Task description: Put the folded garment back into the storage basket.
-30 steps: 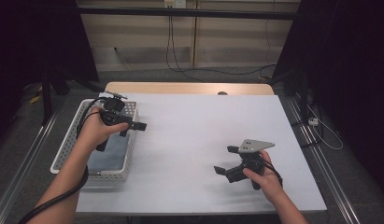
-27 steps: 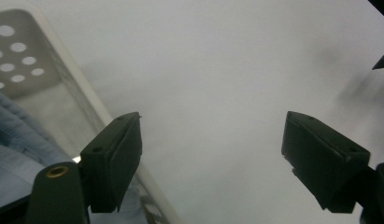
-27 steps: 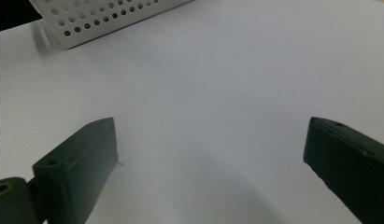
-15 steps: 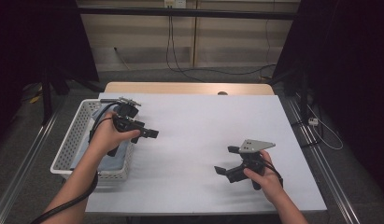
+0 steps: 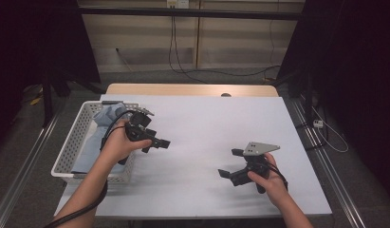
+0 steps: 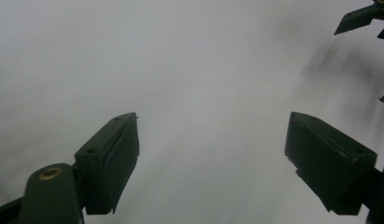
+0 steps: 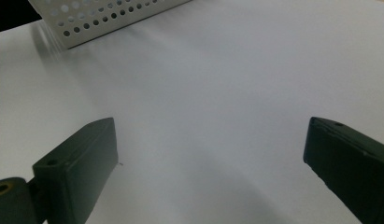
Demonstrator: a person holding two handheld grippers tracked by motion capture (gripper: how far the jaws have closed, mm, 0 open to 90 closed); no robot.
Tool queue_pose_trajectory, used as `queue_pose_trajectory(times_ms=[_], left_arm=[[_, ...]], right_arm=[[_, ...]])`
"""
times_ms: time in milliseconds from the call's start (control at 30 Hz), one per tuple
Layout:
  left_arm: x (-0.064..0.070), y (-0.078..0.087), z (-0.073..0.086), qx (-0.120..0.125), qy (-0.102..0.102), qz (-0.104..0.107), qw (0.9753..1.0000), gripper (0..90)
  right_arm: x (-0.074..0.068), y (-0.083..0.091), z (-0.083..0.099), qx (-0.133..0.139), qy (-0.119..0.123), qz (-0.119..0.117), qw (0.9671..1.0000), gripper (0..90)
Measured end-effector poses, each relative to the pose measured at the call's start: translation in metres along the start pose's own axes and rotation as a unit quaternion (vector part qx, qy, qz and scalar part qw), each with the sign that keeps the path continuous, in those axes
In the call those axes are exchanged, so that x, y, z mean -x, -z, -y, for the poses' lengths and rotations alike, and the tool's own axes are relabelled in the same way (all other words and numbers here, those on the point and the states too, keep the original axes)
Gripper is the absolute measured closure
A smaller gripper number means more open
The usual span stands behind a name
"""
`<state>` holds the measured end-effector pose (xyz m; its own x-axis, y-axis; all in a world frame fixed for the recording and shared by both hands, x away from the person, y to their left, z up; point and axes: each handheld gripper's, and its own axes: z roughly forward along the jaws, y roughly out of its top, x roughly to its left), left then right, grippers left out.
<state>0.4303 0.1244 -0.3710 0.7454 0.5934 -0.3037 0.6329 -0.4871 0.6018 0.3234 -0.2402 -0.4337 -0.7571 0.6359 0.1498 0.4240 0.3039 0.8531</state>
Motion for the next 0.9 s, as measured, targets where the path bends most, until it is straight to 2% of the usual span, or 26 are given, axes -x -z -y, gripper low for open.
queue_pose_trajectory(times_ms=[67,300,333,600,800,900], left_arm=[[0.002,-0.002,0.001,-0.003,-0.006,0.000,1.0000,18.1],[0.005,-0.008,0.005,-0.003,-0.003,0.009,1.0000,17.6],[0.005,-0.009,0.006,-0.008,-0.011,0.010,0.9999,17.5],[0.010,-0.012,0.010,-0.009,-0.019,0.014,0.9997,16.5],[0.013,-0.015,0.014,-0.005,-0.016,0.020,0.9997,15.8],[0.016,-0.014,0.015,-0.001,-0.024,0.023,0.9994,15.5]], right_arm=[[0.000,0.000,0.000,0.000,0.000,0.001,1.0000,2.7],[0.000,0.001,0.000,0.001,-0.002,0.002,1.0000,2.7],[0.000,0.001,0.000,0.001,-0.002,0.002,1.0000,2.7],[0.000,0.000,0.001,-0.003,-0.001,0.001,1.0000,2.8],[-0.001,0.000,0.001,-0.004,0.000,0.002,1.0000,2.8],[-0.002,0.001,0.001,-0.005,0.001,0.001,1.0000,2.8]])
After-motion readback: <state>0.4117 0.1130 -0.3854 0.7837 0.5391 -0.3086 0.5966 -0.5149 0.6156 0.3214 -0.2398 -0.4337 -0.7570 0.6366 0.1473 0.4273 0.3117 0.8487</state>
